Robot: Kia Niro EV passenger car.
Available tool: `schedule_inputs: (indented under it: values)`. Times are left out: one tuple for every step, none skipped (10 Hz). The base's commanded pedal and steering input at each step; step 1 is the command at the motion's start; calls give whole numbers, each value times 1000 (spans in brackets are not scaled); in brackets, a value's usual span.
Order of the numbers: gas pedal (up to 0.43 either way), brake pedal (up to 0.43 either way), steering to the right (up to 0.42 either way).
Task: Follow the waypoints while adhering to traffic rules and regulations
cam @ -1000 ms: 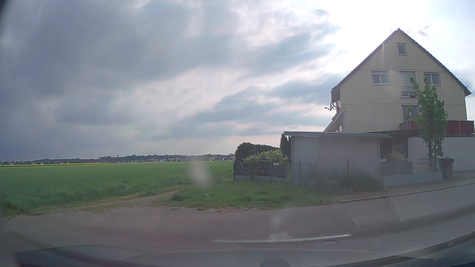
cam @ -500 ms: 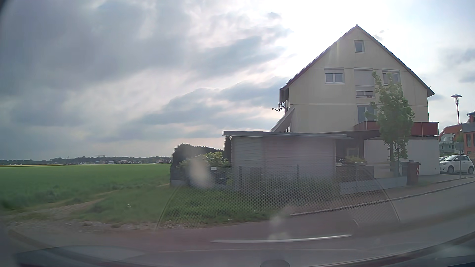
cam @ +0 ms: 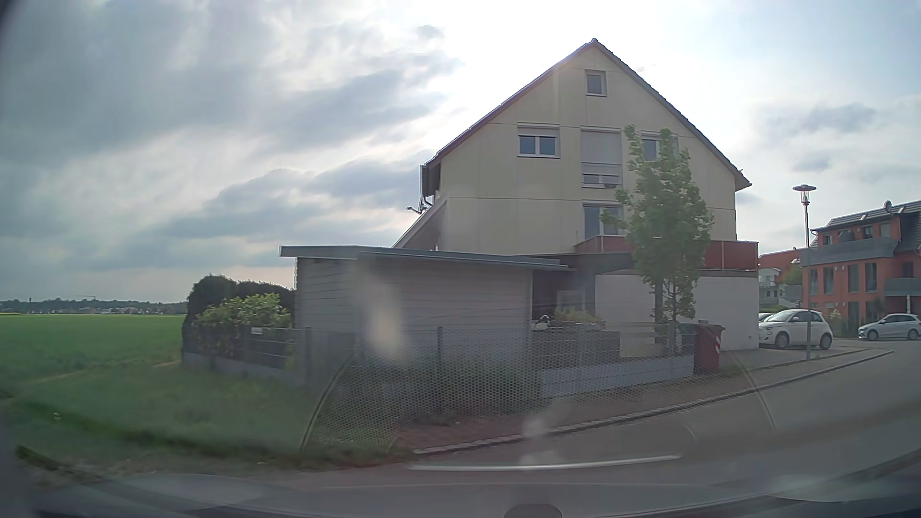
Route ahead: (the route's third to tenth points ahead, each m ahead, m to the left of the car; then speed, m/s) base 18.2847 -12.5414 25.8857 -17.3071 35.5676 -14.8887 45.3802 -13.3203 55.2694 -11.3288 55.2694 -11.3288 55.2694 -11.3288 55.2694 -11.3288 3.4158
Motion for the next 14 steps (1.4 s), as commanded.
schedule_inputs:
  values:
    - [98, 0, 530]
    - [118, 0, 531]
    - [118, 0, 531]
    - [118, 0, 531]
    - [118, 0, 531]
    - [118, 0, 530]
    - [118, 0, 530]
    - [118, 0, 530]
    - [118, 0, 529]
    - [118, 0, 525]
    - [118, 0, 518]
    - [118, 0, 512]
    - [118, 0, 503]
    - [118, 0, 484]
